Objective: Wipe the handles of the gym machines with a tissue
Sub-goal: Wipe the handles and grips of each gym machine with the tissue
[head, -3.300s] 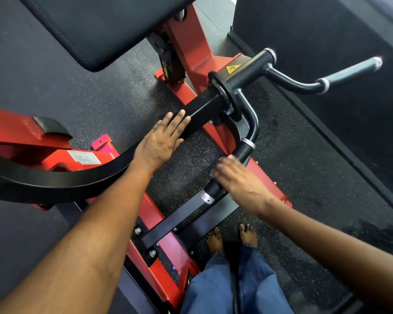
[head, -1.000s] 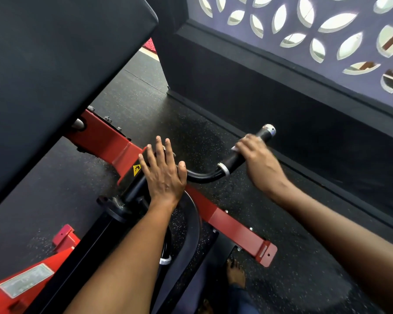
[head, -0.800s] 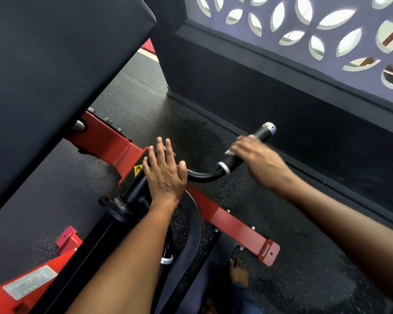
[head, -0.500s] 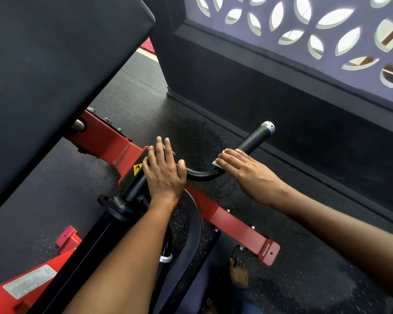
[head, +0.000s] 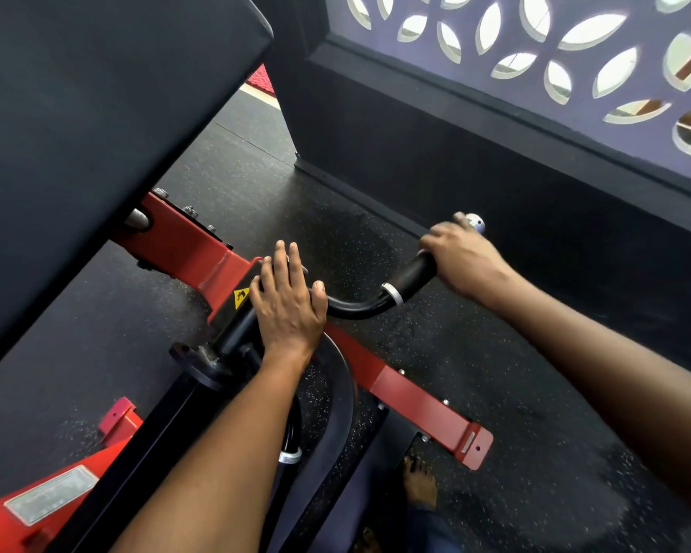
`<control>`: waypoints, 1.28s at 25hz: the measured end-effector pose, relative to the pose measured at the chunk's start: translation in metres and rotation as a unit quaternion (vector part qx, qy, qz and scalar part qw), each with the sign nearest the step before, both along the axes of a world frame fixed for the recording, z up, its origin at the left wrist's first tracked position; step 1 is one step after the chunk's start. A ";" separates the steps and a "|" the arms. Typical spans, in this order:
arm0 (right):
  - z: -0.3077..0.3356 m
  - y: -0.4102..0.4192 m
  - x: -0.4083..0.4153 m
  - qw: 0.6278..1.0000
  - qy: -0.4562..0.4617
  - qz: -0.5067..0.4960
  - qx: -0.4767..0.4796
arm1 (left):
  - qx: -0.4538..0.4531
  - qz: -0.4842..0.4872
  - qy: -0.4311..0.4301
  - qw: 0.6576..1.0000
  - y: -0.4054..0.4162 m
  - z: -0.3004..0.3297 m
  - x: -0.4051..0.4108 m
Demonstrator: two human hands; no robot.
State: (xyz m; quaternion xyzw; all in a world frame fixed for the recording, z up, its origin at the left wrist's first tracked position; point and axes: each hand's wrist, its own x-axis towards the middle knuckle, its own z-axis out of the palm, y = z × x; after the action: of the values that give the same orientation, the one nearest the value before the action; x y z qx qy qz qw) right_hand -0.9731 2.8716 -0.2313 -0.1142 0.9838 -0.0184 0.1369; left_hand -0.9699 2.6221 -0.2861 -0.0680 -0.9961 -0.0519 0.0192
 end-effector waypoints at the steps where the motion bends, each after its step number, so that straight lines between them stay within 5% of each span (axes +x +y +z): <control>1: 0.004 0.001 -0.009 0.998 -0.034 -0.047 0.035 | 0.000 0.000 0.003 1.000 -0.001 -0.001 0.000; 4: 0.002 -0.037 -0.011 0.992 -0.118 -0.015 -0.034 | -0.003 -0.002 0.007 1.000 -0.001 -0.001 -0.001; 8: -0.022 -0.052 0.071 0.971 0.069 -0.021 -0.227 | -0.007 -0.003 0.008 1.000 -0.001 -0.002 0.000; 10: -0.036 -0.055 0.123 0.932 0.073 -0.157 -0.318 | -0.006 -0.004 0.009 1.000 -0.002 -0.003 0.001; 11: -0.035 -0.060 0.139 0.876 0.045 -0.290 -0.384 | -0.005 -0.004 0.010 1.000 -0.001 -0.003 0.000; 12: -0.032 -0.066 0.141 0.769 0.003 -0.448 -0.456 | -0.003 -0.004 0.011 1.000 -0.001 -0.003 0.000; 14: -0.026 -0.070 0.109 0.462 -0.112 -0.625 -0.619 | -0.001 -0.003 0.015 1.000 -0.001 -0.002 -0.003; 16: -0.020 -0.066 0.066 0.229 -0.155 -0.615 -0.739 | 0.001 -0.002 0.016 1.000 -0.002 -0.003 -0.003; 18: -0.015 -0.077 0.047 0.134 -0.143 -0.620 -0.760 | 0.000 -0.004 0.017 1.000 -0.002 -0.004 -0.001; 25: -0.006 -0.079 0.051 0.093 -0.112 -0.641 -0.753 | 0.002 -0.005 0.016 1.000 -0.002 -0.005 0.000; 32: -0.002 -0.076 0.069 0.159 -0.075 -0.637 -0.750 | 0.003 -0.003 0.017 1.000 -0.001 -0.006 0.001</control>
State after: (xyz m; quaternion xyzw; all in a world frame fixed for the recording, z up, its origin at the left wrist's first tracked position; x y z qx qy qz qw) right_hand -0.9039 2.7954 -0.2334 0.5077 0.2048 -0.8368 -0.0020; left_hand -0.9690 2.6207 -0.2917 -0.0721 -0.9953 -0.0534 0.0358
